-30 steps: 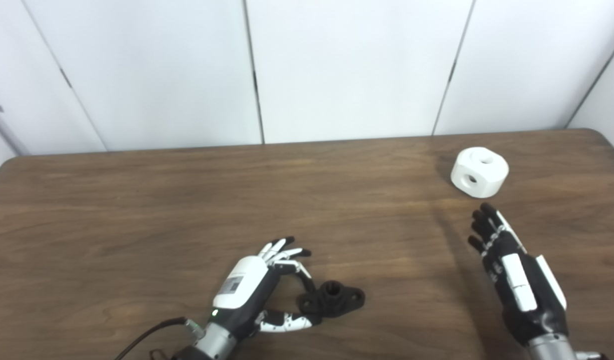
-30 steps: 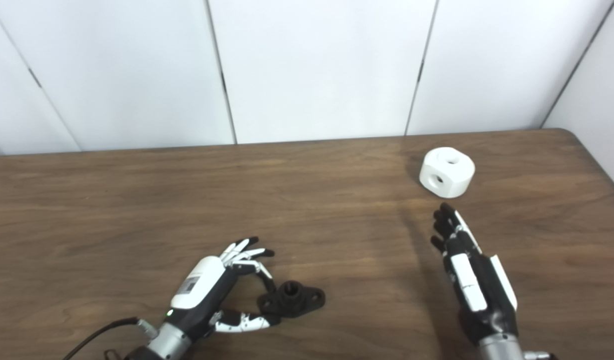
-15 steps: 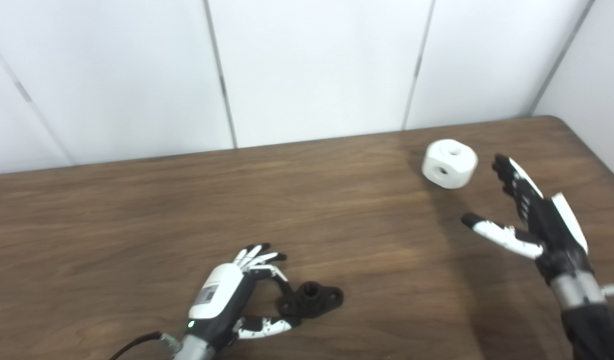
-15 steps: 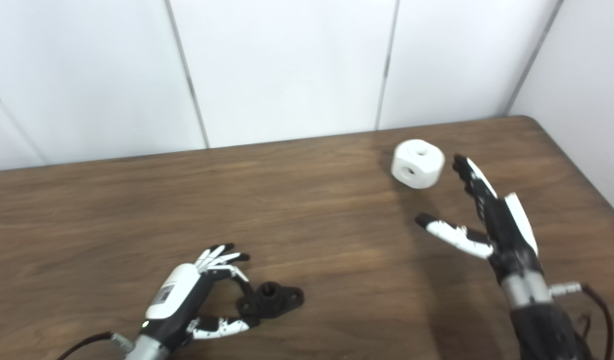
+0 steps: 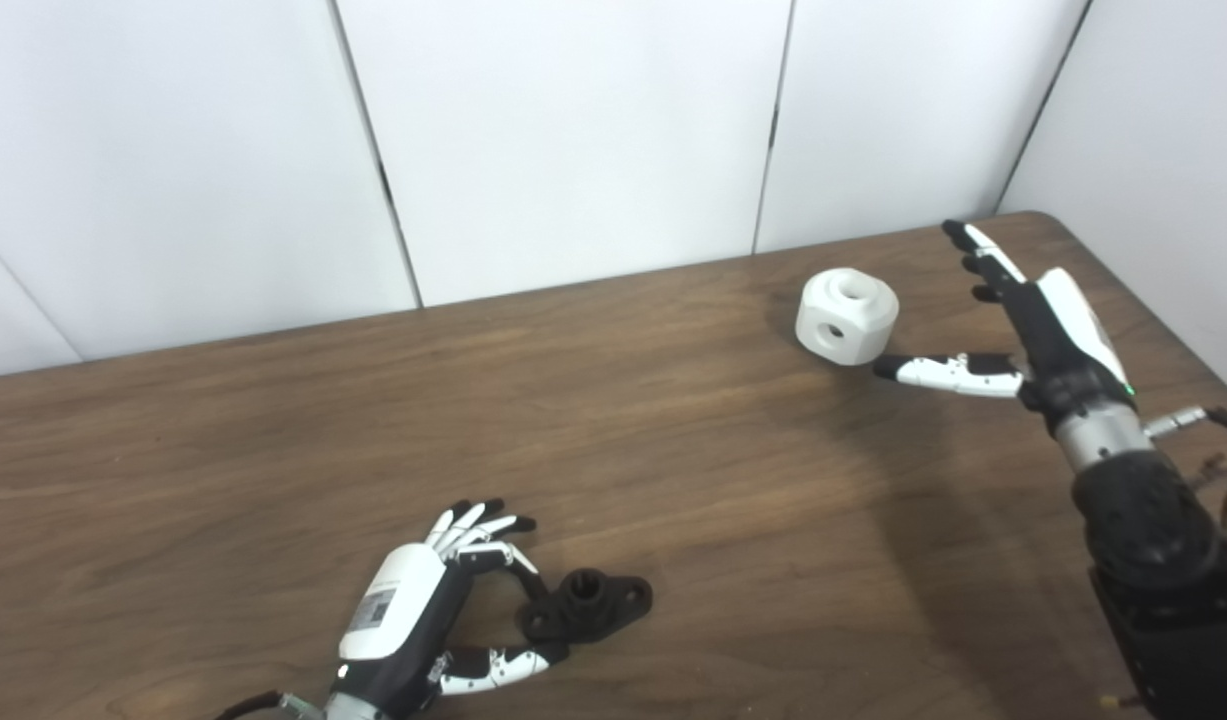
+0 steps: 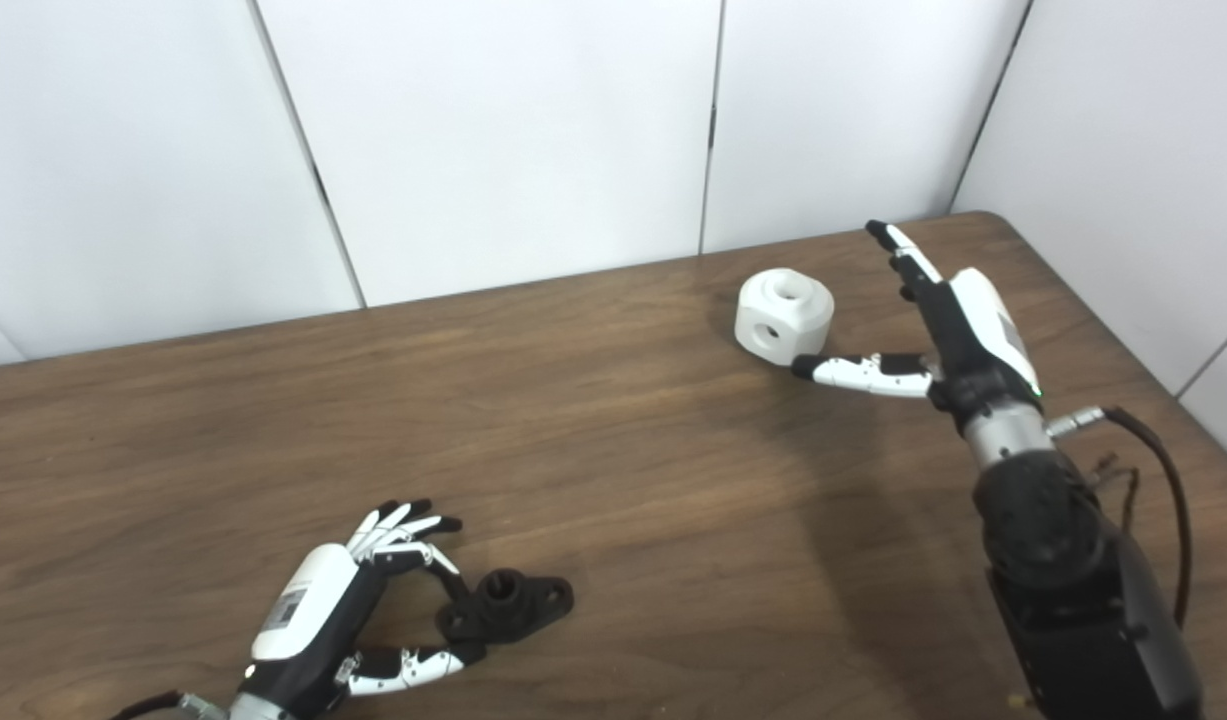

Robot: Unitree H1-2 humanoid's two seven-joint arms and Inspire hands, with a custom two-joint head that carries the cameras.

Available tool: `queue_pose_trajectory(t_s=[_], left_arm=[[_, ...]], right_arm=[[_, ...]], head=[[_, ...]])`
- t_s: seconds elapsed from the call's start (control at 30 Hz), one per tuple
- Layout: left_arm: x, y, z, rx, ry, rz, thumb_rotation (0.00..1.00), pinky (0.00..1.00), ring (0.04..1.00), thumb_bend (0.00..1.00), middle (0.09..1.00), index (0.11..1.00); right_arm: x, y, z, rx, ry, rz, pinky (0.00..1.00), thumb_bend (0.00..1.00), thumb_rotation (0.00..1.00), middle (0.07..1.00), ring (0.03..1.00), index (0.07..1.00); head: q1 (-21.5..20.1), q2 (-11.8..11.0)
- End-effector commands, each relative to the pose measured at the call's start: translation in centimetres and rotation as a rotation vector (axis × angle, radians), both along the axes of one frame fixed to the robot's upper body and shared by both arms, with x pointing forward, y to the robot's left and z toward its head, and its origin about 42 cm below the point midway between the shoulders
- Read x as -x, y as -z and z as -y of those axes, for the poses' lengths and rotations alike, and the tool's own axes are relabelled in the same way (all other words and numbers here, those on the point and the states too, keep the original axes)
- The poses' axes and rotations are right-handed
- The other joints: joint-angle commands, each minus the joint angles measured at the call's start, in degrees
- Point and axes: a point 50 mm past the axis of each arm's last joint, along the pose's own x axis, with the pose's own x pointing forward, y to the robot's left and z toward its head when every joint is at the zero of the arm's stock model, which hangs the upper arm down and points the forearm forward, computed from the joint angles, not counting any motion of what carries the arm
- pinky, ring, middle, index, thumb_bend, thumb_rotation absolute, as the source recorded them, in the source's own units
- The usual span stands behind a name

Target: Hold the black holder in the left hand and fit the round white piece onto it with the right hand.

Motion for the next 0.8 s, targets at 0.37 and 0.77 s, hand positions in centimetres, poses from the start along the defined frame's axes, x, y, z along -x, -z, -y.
queue_pose_trajectory(t_s=[0.37, 0.77], left_arm=[[0.1, 0.9, -1.6, -0.025, -0.008, -0.008, 0.06, 1.0, 0.95, 0.51, 0.844, 0.49], [0.4, 0.7, -1.4, -0.019, -0.01, -0.014, 0.06, 1.0, 0.953, 0.51, 0.843, 0.489]], right_arm=[[-7.5, -2.3, -0.4, 0.191, 0.046, -0.077, 0.87, 0.88, 0.43, 0.918, 0.967, 0.933], [-12.0, -3.3, -1.8, 0.285, 0.039, -0.161, 0.8, 0.95, 0.47, 0.892, 0.941, 0.908]], head=[[-0.28, -0.41], [0.07, 0.24]])
